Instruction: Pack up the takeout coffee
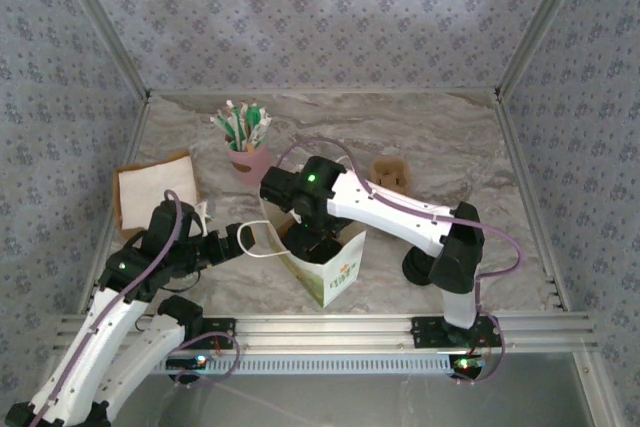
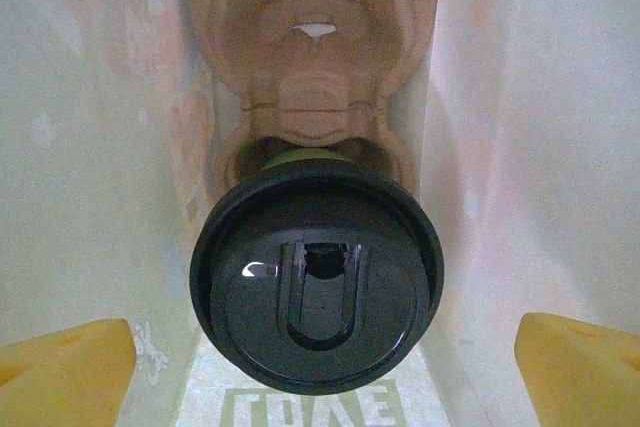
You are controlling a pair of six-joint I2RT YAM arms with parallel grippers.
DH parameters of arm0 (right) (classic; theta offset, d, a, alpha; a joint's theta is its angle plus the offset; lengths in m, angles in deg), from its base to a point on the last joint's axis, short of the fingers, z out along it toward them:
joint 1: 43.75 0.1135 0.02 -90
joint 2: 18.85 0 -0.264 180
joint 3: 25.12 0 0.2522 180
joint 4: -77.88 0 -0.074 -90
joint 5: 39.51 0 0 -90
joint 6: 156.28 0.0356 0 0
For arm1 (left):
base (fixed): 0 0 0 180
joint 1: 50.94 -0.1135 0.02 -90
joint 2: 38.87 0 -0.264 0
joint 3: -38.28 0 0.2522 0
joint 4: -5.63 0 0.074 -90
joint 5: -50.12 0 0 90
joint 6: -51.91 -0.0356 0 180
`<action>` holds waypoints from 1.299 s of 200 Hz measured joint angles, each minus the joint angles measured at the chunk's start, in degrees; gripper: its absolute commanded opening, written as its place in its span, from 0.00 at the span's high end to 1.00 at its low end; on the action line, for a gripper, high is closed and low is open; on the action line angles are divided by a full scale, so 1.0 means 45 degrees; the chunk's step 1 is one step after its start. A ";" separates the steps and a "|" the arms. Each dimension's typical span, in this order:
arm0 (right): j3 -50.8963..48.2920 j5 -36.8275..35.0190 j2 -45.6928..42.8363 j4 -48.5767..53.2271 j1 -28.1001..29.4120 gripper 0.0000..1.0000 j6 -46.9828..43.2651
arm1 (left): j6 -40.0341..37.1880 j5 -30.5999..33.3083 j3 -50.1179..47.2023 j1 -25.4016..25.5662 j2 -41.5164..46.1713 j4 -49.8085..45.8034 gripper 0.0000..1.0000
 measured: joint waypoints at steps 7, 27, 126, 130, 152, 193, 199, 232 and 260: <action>0.0024 -0.0015 -0.0010 0.0010 0.0019 0.01 0.0029 | 0.0000 0.0010 0.0024 0.0000 0.0000 -0.0044 0.03; 0.0136 -0.0024 -0.0034 0.0029 0.0029 0.00 0.0083 | 0.0000 0.0058 0.0209 0.0000 0.0005 -0.0219 0.03; 0.0763 -0.0189 -0.0797 0.0141 0.0083 0.00 0.0559 | -0.0107 0.0631 0.2293 0.0000 0.0287 -0.1253 0.03; 0.0777 -0.0209 -0.0826 0.0136 0.0083 0.00 0.0573 | -0.0112 0.0636 0.2351 0.0000 0.0311 -0.1273 0.03; 0.0879 -0.0306 -0.1025 0.0092 0.0083 0.00 0.0661 | -0.0146 0.0714 0.2676 0.0000 0.0398 -0.1423 0.03; 0.0996 -0.0345 -0.1690 -0.0112 0.0107 0.00 0.0704 | -0.0248 0.0743 0.3361 0.0000 0.0714 -0.1661 0.03; 0.1001 -0.0350 -0.1821 -0.0165 0.0107 0.00 0.0709 | -0.0257 0.0763 0.3478 0.0000 0.0753 -0.1671 0.03; 0.1005 -0.0374 -0.2492 -0.0593 0.0126 0.00 0.0763 | -0.0393 0.0811 0.4182 0.0000 0.0991 -0.1821 0.03; 0.1010 -0.0413 -0.2977 -0.0976 0.0165 0.00 0.0801 | -0.0476 0.0855 0.4648 0.0000 0.1093 -0.1977 0.03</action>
